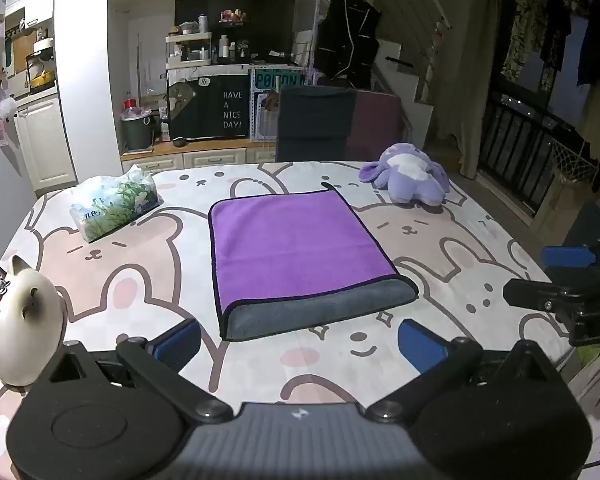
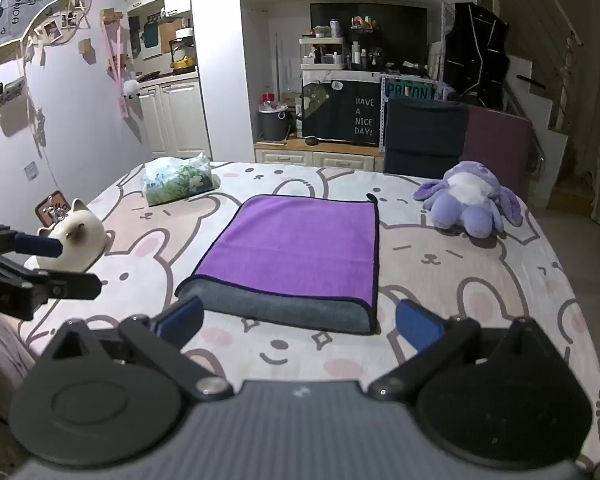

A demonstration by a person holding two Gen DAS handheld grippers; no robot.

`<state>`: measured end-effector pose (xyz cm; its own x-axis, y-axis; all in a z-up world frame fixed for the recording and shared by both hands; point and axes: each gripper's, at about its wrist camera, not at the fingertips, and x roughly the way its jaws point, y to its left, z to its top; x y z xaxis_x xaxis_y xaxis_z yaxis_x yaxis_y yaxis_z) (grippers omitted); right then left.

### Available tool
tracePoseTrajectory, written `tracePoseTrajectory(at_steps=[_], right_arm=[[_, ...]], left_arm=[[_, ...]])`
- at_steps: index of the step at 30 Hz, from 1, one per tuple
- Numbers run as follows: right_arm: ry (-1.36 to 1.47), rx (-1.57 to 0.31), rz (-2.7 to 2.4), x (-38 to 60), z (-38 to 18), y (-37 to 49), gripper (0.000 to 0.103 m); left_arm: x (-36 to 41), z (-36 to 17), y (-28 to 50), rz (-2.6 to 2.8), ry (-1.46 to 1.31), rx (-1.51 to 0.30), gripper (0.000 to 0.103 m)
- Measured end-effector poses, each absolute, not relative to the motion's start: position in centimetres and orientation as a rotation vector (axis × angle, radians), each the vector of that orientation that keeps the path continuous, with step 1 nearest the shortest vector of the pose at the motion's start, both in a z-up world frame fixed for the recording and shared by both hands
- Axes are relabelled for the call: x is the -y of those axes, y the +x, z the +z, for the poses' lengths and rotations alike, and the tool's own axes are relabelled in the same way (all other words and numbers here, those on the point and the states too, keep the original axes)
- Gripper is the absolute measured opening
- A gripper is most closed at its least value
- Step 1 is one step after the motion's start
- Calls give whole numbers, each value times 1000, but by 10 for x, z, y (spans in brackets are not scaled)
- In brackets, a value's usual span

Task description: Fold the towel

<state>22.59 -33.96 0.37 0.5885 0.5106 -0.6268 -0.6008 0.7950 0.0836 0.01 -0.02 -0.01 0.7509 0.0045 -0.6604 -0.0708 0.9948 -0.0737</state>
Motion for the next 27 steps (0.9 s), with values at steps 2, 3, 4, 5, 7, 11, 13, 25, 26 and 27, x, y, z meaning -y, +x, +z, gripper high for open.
tracePoseTrajectory(at_steps=[2, 3, 4, 5, 7, 11, 13, 25, 26, 27], right_arm=[[-140, -688, 650, 340, 4, 226, 103], [-141, -689, 650, 340, 4, 227, 103], [-141, -689, 650, 340, 4, 227, 103], [-143, -687, 648, 340, 4, 227, 103], [-146, -685, 647, 340, 4, 227, 103], [-145, -685, 650, 341, 4, 227, 103], [-145, -685, 651, 341, 4, 227, 103], [-146, -685, 652, 340, 7, 226, 103], [-146, -685, 653, 340, 7, 227, 103], [-146, -685, 653, 340, 7, 227, 103]], left_arm=[[0, 0, 0, 40, -98, -721, 103], [0, 0, 0, 40, -98, -722, 103], [0, 0, 0, 41, -98, -722, 103], [0, 0, 0, 41, -98, -722, 103], [0, 0, 0, 40, -98, -723, 103], [0, 0, 0, 41, -98, -722, 103], [0, 0, 0, 41, -98, -721, 103], [-3, 0, -2, 46, -102, -723, 103], [-3, 1, -3, 45, -102, -722, 103], [-4, 1, -3, 44, -103, -722, 103]])
